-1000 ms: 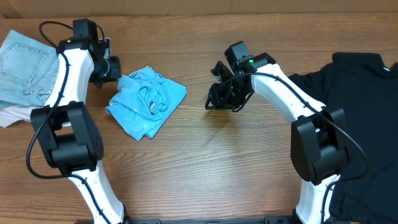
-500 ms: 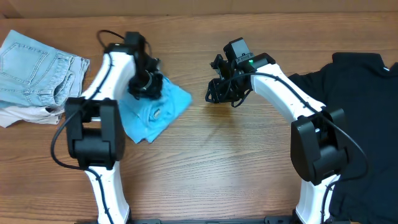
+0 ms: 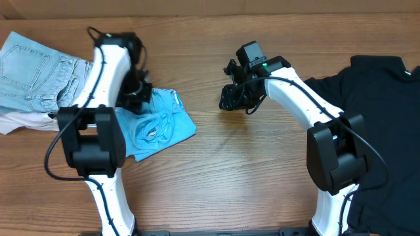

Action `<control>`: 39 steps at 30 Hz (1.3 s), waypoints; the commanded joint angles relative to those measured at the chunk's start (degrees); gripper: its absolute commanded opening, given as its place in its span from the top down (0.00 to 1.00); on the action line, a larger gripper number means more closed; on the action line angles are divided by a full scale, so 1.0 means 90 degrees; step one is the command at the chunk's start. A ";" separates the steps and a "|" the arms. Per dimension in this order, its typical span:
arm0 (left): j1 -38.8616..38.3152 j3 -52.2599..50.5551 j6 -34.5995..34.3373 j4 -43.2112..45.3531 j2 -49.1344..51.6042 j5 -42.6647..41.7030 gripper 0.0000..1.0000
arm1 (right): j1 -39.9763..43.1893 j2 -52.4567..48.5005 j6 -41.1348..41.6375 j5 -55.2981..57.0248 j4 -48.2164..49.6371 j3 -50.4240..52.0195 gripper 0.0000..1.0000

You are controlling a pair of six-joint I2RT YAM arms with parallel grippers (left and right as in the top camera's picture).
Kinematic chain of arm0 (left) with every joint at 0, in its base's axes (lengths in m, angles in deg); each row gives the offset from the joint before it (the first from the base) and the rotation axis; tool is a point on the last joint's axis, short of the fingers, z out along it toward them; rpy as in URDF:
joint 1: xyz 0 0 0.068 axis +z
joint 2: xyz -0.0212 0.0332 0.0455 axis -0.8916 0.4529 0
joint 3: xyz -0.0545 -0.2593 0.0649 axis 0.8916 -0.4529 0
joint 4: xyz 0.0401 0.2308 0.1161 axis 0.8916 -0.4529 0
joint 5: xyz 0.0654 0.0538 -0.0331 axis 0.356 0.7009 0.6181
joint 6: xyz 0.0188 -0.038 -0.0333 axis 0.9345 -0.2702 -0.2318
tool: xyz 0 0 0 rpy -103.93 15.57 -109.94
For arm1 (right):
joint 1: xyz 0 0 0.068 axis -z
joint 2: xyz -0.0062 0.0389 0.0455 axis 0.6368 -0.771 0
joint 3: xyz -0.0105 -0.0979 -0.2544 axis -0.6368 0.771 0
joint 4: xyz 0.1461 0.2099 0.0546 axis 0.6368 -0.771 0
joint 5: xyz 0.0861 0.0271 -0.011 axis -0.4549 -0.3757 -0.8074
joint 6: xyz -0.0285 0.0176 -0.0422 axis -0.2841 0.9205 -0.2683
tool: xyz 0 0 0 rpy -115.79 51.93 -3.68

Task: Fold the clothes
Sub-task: 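Grasp the t-shirt bundle's edge with the left gripper and adjust it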

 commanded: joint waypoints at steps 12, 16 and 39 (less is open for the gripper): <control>0.0585 0.1438 0.0403 -0.0136 -0.0017 -0.1030 0.83 | -0.0228 0.0119 0.0010 -0.0699 0.0549 0.0202 0.54; 0.0440 0.1438 0.1144 0.0593 -0.0015 -0.1875 0.80 | -0.0255 -0.0024 0.0010 -0.0695 0.0563 0.0202 0.54; 0.0454 0.0595 -0.0197 -0.1030 0.0073 0.0209 0.96 | -0.0248 -0.0143 0.0151 -0.0580 0.0491 0.0202 0.56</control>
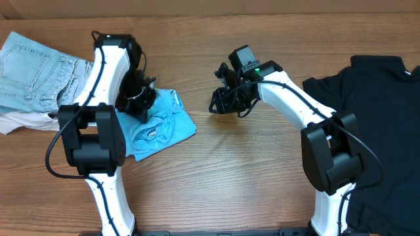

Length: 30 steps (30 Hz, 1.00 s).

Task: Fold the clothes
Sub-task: 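Grasp the t-shirt bundle's edge with the left gripper and adjust it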

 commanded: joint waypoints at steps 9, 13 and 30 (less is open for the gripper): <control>0.1287 0.1209 -0.1056 0.0087 -0.0097 0.0687 0.84 | 0.0012 -0.0058 0.0019 0.0039 0.0022 0.0039 0.55; 0.1341 0.0967 -0.0928 0.1122 -0.0095 0.0986 0.68 | 0.0012 -0.0058 0.0019 0.0039 0.0017 0.0039 0.54; 0.1202 -0.2023 -0.0061 0.3138 -0.0085 -0.1569 0.96 | 0.0066 -0.0058 0.0019 0.0488 -0.0364 0.0039 0.53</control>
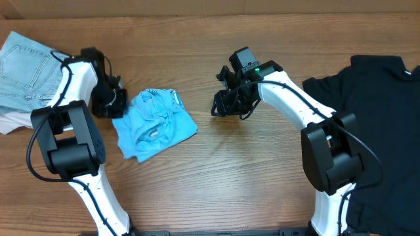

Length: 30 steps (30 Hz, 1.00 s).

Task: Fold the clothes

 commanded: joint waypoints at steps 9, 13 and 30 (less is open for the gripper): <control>-0.1183 -0.1372 0.0046 -0.0585 -0.0087 -0.2353 0.96 | 0.1081 -0.0058 -0.0420 0.0015 -0.0576 0.0034 0.53; -0.1343 -0.0913 0.0039 -0.1064 -0.0126 -0.2220 0.96 | 0.1239 -0.0058 -0.1066 -0.0697 -0.0993 0.0034 0.53; -0.2268 0.1826 0.0612 -0.1673 -0.0134 -0.1639 0.96 | 0.1025 -0.0058 0.0172 0.0131 -0.0833 0.0034 0.43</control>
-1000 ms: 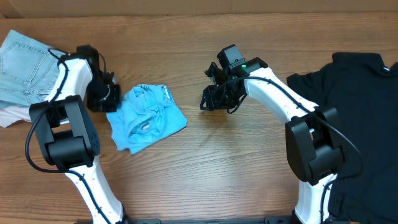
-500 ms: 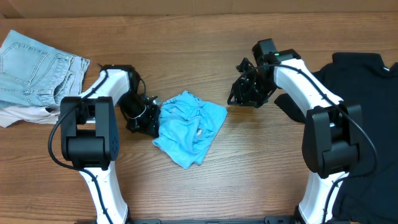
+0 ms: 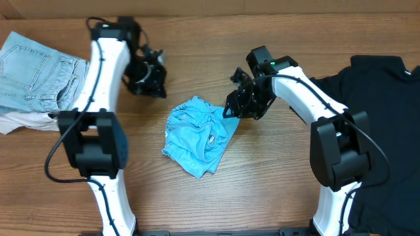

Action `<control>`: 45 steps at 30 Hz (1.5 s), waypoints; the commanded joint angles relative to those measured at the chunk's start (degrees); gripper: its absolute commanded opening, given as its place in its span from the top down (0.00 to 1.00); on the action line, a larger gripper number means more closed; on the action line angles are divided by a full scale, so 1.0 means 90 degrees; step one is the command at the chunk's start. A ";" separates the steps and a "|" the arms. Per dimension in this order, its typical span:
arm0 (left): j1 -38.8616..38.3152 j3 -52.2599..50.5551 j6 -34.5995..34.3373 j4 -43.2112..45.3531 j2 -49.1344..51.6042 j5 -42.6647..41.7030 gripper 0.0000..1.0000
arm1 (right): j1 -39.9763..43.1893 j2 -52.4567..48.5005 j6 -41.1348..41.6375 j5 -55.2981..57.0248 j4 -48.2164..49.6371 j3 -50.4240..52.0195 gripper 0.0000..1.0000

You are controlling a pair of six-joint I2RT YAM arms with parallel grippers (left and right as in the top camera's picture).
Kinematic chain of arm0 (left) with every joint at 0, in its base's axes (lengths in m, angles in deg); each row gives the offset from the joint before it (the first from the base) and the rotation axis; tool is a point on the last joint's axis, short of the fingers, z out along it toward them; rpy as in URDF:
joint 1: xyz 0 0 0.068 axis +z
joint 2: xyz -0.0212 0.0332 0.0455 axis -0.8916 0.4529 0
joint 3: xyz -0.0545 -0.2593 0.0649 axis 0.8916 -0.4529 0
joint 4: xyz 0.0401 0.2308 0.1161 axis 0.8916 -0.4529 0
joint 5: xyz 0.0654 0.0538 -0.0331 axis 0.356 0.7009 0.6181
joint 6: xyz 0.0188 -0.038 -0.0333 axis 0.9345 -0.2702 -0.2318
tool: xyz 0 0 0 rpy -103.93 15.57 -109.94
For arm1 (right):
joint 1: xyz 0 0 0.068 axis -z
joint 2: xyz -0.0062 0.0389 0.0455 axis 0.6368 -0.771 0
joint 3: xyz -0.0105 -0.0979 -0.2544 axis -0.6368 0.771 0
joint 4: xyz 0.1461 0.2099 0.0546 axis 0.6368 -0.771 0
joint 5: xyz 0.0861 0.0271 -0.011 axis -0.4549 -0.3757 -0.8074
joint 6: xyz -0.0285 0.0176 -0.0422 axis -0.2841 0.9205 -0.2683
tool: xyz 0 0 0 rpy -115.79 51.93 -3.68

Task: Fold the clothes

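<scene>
A crumpled light blue shirt [image 3: 197,136] lies in the middle of the wooden table. My right gripper [image 3: 233,113] sits at the shirt's upper right corner, and the cloth runs up into its jaws, which appear shut on it. My left gripper [image 3: 157,77] hovers up and to the left of the shirt, a clear gap away. Its fingers look spread and hold nothing.
Light blue jeans [image 3: 33,69] lie at the far left, with a pale pinkish garment [image 3: 20,122] just below them. A black shirt [image 3: 384,111] is spread along the right side. The table's back edge [image 3: 210,14] runs close behind both arms.
The blue shirt has shifted from left of centre to the middle and looks more bunched. My right gripper now touches its right corner. My left gripper went from the shirt's left edge to up and right.
At first my left gripper was on the blue shirt's upper left part, with the right gripper hovering well to its right. Then the left gripper stood at the shirt's left edge. Now the shirt lies mid-table at the right gripper, the left one apart.
</scene>
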 commanded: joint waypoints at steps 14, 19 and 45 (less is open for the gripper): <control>-0.1955 -0.1863 0.0165 -0.0493 -0.0010 0.0180 0.96 | 0.1061 -0.0058 0.0818 0.0522 -0.0044 0.0022 0.43; -0.2028 -0.1894 0.0420 -0.1617 -0.0194 0.0474 0.96 | 0.1061 -0.0058 0.0816 0.0525 -0.0036 0.0022 0.43; -0.1013 -0.2463 -0.1389 -0.1141 -0.1399 0.1787 0.96 | -0.0974 -0.0066 -0.0019 -0.0070 0.0172 0.0022 0.59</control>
